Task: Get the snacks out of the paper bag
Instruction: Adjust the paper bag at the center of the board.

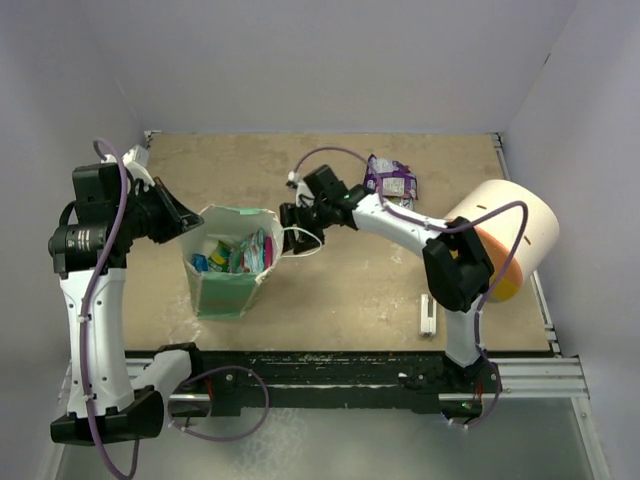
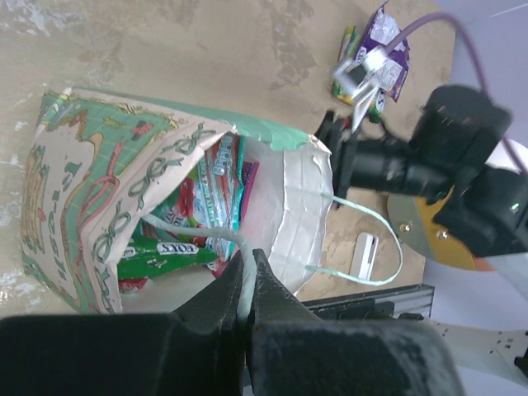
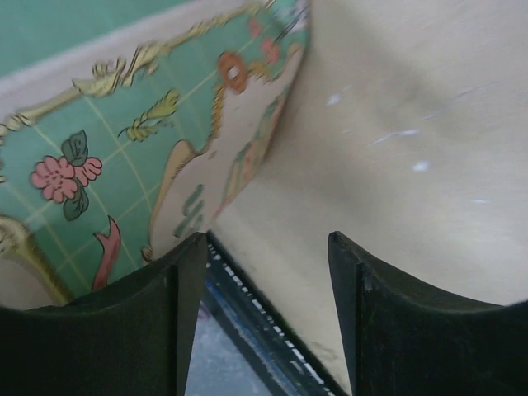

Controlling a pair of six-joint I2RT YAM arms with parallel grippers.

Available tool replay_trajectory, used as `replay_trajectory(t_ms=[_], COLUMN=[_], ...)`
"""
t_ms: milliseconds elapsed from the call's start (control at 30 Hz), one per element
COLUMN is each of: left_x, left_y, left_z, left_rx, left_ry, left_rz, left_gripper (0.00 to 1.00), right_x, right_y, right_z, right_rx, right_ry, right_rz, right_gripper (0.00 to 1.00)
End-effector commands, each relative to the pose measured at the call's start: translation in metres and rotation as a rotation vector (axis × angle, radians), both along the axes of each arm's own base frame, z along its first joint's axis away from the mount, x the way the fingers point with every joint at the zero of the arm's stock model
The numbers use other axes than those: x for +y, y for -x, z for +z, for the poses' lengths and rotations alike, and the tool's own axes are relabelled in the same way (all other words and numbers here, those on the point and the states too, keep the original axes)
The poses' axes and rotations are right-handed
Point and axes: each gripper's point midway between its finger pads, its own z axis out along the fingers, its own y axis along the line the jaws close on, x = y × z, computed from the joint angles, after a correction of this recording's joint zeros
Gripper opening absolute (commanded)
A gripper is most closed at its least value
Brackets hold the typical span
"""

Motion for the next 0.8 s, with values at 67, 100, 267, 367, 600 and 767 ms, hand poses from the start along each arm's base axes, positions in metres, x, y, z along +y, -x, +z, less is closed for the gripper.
replay_trajectory(t_ms=[67,100,267,367,600,767], left_x=[0.013,0.014,0.016,0.008,-0.027,-0.034], left_y=[-0.024,-0.027,-0.053,-0.067,-0.058,-0.028], left_z=[0.034,0.038,0.065,0.078,0.077,0.048], left_rx=[-0.108,-0.121,-0.202,-0.252,-0.3,-0.233], left_ry=[-0.056,-0.064,-0.087,-0.065,0.106,0.144], left_rz=[0.043,0.042,0.015,-0.048,-0.208,-0.214], left_gripper=[0.0,0.0,0.0,0.0,0.0,0.0], right_x=[0.051,0.056,0.077,0.096,0.095,0.046], right_y=[0.031,0.03,0.032,0.03,0.041,0.033], right_z=[0.01,0.01,0.016,0.032,0.028,0.007], right_rx=[0.103,0.105,0.15,0.133,0.134,0.132], right_ry=[-0.137,-0.142,-0.191,-0.249,-0.23,-0.124], right_rz=[0.008,0.007,0.027,0.052,0.093,-0.008], right_gripper=[0.58,0.58,0.57,0.57,0.57,0.58])
